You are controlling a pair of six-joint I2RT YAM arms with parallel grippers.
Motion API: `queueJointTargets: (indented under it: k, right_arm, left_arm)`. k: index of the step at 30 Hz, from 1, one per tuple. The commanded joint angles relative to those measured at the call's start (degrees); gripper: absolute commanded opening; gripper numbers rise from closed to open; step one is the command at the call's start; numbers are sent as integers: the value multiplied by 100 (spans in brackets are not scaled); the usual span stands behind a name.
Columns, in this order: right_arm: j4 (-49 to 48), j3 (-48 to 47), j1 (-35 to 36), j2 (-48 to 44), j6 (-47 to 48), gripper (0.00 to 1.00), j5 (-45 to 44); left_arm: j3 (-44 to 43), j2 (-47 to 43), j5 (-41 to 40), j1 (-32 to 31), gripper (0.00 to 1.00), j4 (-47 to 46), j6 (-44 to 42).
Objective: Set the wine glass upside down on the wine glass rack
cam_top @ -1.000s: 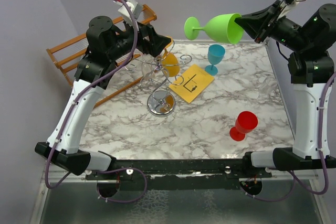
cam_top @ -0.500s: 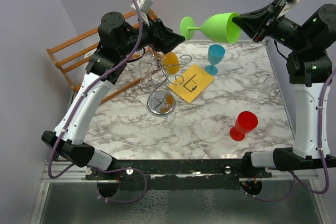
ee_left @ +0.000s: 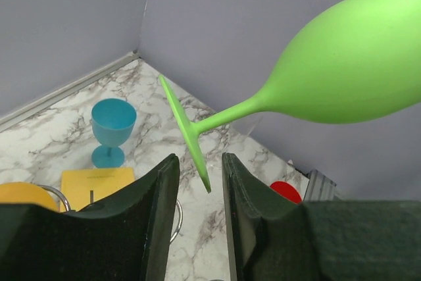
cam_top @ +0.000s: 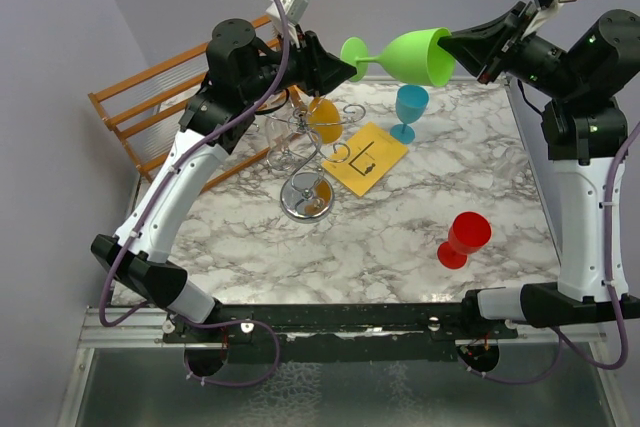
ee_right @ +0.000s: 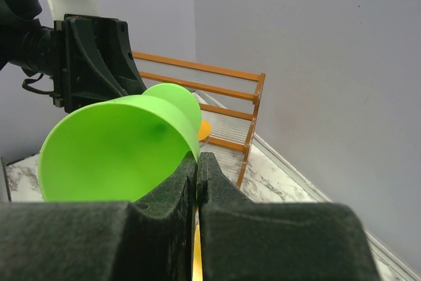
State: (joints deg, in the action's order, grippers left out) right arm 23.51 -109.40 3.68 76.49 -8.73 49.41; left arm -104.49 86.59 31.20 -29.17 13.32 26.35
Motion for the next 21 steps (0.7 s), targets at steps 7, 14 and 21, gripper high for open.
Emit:
queueJointTargets:
  k: [7,14,21]
  right_arm:
    - [-187,106,27,-208,-15,1,148]
    - [-309,323,28,-307,-82,1,384]
    - [-306,452,27,-354,-72,19,673]
  left_arm:
    - [-229,52,-79,-54,21,-242,27]
    - [-231,-32,-202,-54,0,-178,-153]
    - [-373,-191,-524,-30,0,65,-662]
